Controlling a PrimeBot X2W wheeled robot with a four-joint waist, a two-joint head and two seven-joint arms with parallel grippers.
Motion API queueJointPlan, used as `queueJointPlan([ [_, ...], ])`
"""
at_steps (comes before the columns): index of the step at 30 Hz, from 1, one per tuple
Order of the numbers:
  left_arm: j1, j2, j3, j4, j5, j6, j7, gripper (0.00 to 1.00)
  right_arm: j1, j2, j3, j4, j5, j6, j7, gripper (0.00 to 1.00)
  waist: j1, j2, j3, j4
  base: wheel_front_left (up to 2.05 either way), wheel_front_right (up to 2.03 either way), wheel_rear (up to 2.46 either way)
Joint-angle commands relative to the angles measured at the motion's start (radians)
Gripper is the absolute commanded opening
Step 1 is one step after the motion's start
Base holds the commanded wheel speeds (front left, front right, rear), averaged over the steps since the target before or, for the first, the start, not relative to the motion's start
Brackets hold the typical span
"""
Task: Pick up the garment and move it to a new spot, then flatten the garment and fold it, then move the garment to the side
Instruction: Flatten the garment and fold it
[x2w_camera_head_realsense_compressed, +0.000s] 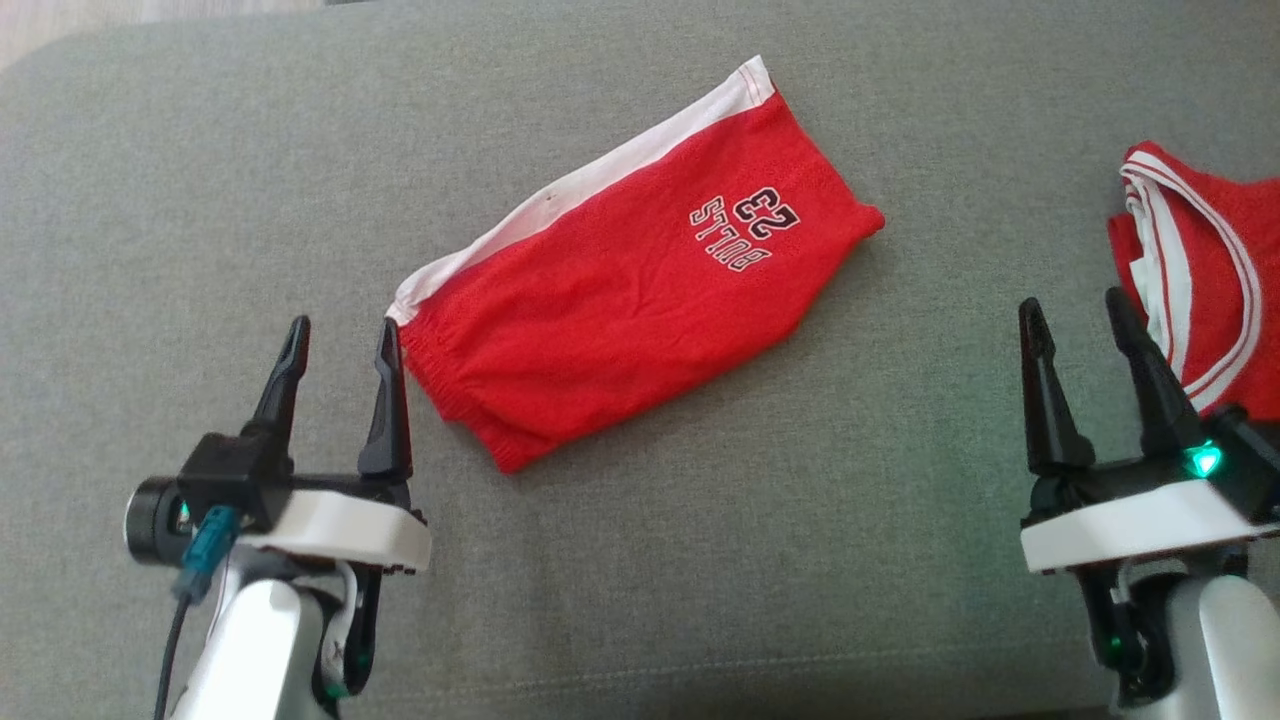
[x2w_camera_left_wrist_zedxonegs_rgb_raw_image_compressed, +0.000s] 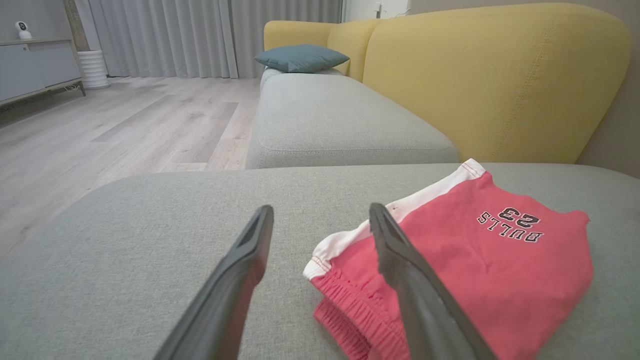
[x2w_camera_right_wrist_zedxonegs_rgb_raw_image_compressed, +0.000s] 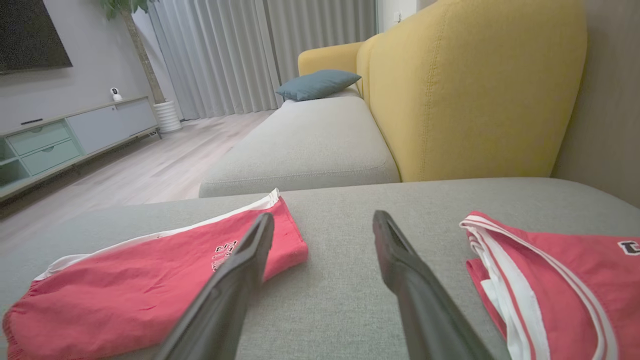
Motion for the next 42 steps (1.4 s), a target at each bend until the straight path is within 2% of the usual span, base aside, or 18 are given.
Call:
queueJointPlan([
  [1,-0.021,0.021,0.037,-0.041,-0.002,0.007,-0.005,1.00,-0.008,-0.003,0.013,-0.046,-0.011,-0.001,0.008,1.00,0.0000,-0.0001,0.000,0.000,0.00,0.00,0.00],
  [14,-0.033,0.022,0.032,-0.051,0.000,0.015,-0.005,1.00,-0.003,0.001,-0.005,-0.083,-0.012,-0.001,0.041,1.00,0.0000,-0.0001,0.017,0.013,0.00,0.00,0.00],
  [23,-0.095,0.005,0.015,-0.075,0.010,0.005,-0.005,1.00,-0.141,-0.070,0.032,0.019,0.028,-0.001,0.174,1.00,0.0000,-0.0001,0.112,0.064,0.00,0.00,0.00],
  [33,-0.188,-0.048,-0.013,-0.069,0.023,-0.029,-0.005,1.00,-0.483,-0.176,0.160,0.269,0.107,-0.001,0.444,1.00,0.0000,-0.0001,0.226,0.158,0.00,0.00,0.00],
  [36,-0.203,-0.061,-0.014,-0.062,0.026,-0.038,-0.005,1.00,-0.562,-0.194,0.184,0.350,0.115,-0.001,0.529,1.00,0.0000,-0.0001,0.240,0.175,0.00,0.00,0.00],
  [42,-0.221,-0.076,-0.010,-0.049,0.036,-0.053,-0.005,1.00,-0.642,-0.189,0.219,0.467,0.139,-0.001,0.681,1.00,0.0000,-0.0001,0.247,0.185,0.00,0.00,0.00],
])
